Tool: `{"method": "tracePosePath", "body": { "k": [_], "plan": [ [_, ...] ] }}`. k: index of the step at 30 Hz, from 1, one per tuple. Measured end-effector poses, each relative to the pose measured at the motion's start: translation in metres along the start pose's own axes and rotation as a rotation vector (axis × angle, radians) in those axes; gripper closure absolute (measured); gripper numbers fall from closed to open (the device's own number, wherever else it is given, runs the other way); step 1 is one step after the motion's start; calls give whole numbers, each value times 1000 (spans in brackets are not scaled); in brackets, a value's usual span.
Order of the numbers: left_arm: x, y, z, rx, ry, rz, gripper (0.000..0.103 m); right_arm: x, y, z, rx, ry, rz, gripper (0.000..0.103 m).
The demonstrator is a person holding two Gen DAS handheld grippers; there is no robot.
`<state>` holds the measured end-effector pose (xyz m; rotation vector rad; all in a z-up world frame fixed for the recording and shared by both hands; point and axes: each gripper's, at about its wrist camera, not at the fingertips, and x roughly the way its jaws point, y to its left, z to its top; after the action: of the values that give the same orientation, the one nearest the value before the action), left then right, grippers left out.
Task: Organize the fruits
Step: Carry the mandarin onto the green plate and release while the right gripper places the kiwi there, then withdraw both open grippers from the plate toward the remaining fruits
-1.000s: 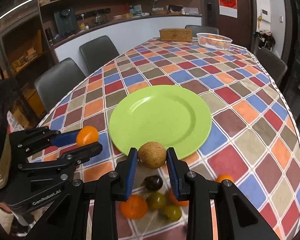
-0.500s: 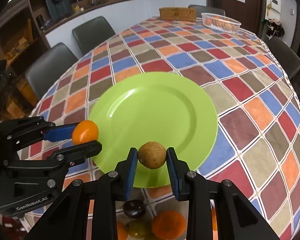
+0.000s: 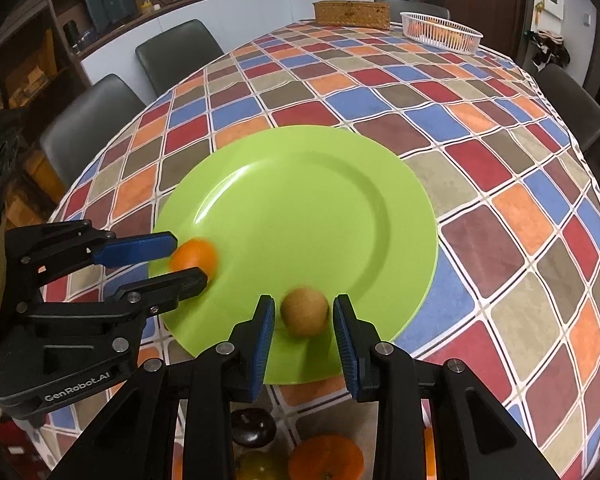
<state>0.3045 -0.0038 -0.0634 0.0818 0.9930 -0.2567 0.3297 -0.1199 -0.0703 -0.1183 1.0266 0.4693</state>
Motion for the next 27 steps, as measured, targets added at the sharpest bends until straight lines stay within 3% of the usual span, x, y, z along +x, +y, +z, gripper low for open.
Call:
{"method": "tracePosePath", "body": {
  "k": [11,17,20,23,27],
  "plan": [
    [-50,-19,-17,33,-110,41,66,-43,6,-19,1,-102,-6,69],
    [-87,-32,-27,36,-194,56,60,-79,10,-31,3,-192,-30,69],
    [-102,-39,-33,31,-226,50,52,-96,11,-39,9,-231,-40,69],
    [-113,-45,-39,26,-253,51,44,-110,12,-47,24,-262,-49,59],
    [-122,-55,-51,31,-280,53,34,-125,13,-64,32,-296,-81,54]
  ]
}}
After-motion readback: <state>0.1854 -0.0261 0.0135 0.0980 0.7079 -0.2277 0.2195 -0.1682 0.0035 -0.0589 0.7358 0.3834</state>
